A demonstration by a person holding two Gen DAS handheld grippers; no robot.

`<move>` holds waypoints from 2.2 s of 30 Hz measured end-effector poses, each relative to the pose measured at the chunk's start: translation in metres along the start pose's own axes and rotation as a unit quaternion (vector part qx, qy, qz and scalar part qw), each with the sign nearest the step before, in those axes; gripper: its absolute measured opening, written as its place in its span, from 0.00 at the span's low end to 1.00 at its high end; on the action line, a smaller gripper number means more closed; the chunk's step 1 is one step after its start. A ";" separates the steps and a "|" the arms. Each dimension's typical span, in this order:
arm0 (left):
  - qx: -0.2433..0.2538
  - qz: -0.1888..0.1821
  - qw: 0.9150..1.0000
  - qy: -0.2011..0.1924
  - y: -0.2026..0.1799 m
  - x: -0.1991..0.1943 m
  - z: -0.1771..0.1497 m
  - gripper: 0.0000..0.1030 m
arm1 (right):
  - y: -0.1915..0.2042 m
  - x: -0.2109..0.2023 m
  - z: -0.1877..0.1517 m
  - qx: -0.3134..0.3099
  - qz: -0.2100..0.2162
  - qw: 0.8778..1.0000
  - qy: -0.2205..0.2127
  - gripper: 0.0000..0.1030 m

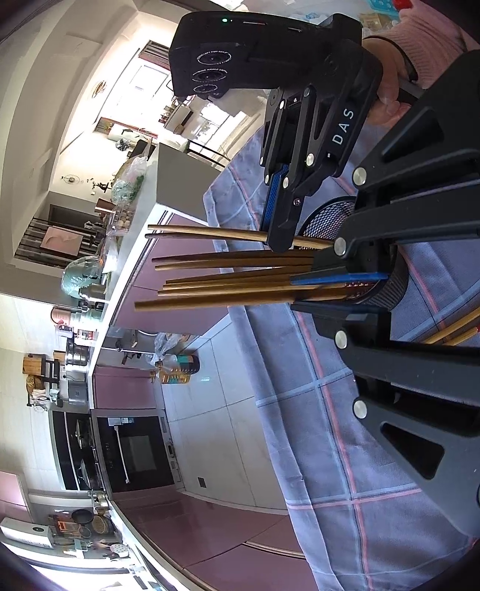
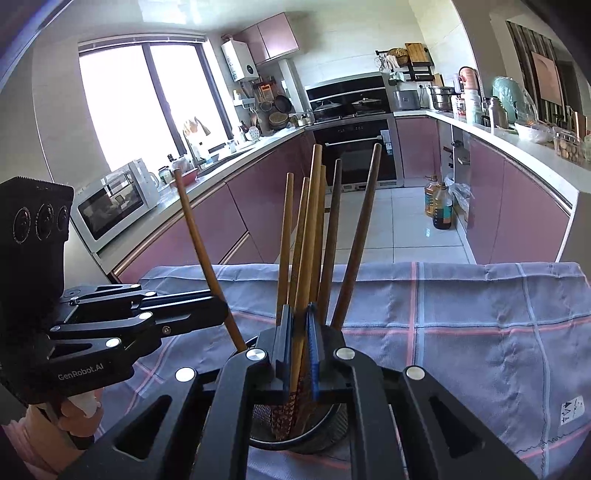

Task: Organize utensils
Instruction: 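Lower the right tool's chopstick into the mesh cup while the left tool inserts its own, then open the right tool and pull back while the left tool releases its chopstick, then close the right tool on one of the last chopsticks while the left tool grasps the other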

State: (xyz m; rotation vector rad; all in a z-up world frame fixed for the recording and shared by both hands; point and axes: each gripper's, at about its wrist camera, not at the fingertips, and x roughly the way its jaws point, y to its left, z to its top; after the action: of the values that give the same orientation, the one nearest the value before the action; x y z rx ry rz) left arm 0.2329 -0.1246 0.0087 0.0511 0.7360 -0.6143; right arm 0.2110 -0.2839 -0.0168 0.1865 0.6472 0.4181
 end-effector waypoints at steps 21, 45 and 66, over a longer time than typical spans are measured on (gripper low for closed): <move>-0.021 0.034 0.997 -0.068 0.020 -0.055 -0.057 0.40 | 0.024 -0.047 -0.023 -0.029 0.040 0.998 -0.033 0.31; -0.036 0.064 0.994 0.076 0.043 -0.012 -0.178 0.38 | 0.055 0.025 -0.114 -0.019 0.073 0.990 0.123 0.41; -0.058 0.057 0.993 0.081 0.037 -0.014 -0.188 0.17 | 0.075 0.050 -0.118 -0.040 0.065 0.987 0.141 0.40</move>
State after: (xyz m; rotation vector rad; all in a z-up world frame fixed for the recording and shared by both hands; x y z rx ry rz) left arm 0.1302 -0.0393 -0.1291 0.0351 0.9184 -0.4611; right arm 0.1498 -0.1904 -0.1142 0.0927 0.8981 0.6017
